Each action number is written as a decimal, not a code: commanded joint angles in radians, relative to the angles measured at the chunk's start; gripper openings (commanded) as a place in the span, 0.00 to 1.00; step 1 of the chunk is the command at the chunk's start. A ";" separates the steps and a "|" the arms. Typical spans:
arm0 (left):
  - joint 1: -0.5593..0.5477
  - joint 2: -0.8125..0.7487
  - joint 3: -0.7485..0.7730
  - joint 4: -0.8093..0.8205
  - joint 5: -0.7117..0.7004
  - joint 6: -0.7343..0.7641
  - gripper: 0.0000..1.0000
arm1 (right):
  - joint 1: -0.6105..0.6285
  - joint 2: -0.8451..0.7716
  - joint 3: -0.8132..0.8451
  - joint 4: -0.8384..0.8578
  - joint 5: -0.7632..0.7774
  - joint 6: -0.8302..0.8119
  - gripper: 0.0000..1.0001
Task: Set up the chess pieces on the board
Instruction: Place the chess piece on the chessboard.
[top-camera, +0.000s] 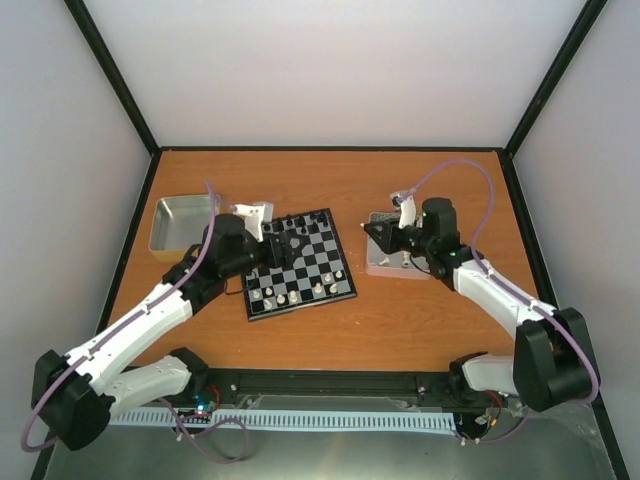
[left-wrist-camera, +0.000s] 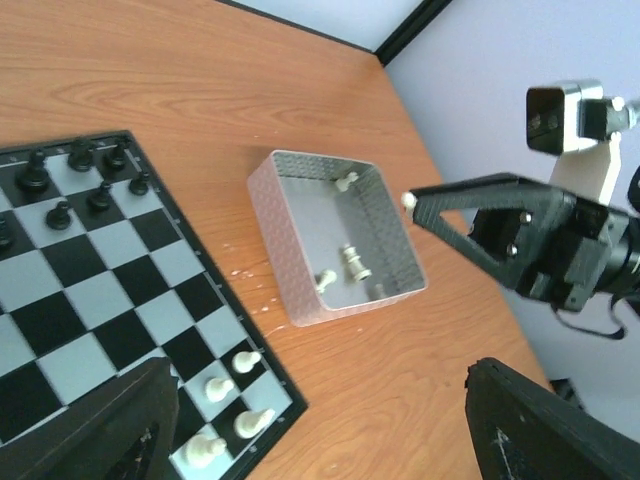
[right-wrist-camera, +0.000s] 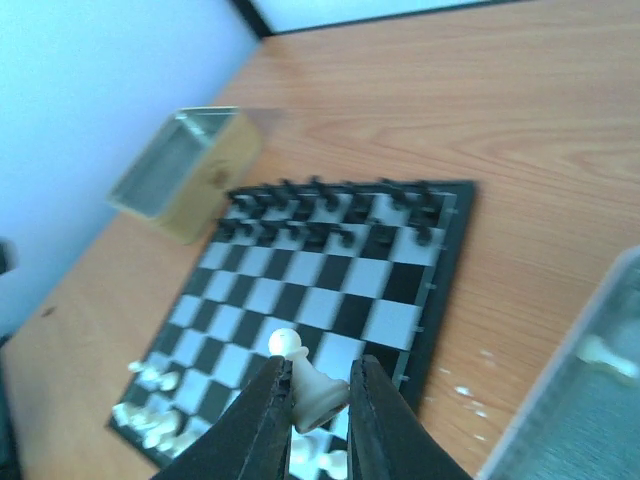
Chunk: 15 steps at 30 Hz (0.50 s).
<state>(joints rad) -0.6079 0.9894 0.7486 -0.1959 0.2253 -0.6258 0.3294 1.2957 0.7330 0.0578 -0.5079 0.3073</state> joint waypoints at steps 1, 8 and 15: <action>0.022 0.044 0.074 0.094 0.142 -0.115 0.80 | 0.001 -0.042 -0.019 0.123 -0.251 0.025 0.17; 0.031 0.089 0.143 0.081 0.272 -0.196 0.87 | 0.020 -0.118 -0.001 0.161 -0.415 0.042 0.17; 0.034 0.123 0.178 0.112 0.414 -0.301 0.90 | 0.042 -0.143 0.004 0.201 -0.530 0.047 0.17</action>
<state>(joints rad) -0.5785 1.0889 0.8703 -0.1242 0.5266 -0.8425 0.3546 1.1633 0.7212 0.2070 -0.9356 0.3500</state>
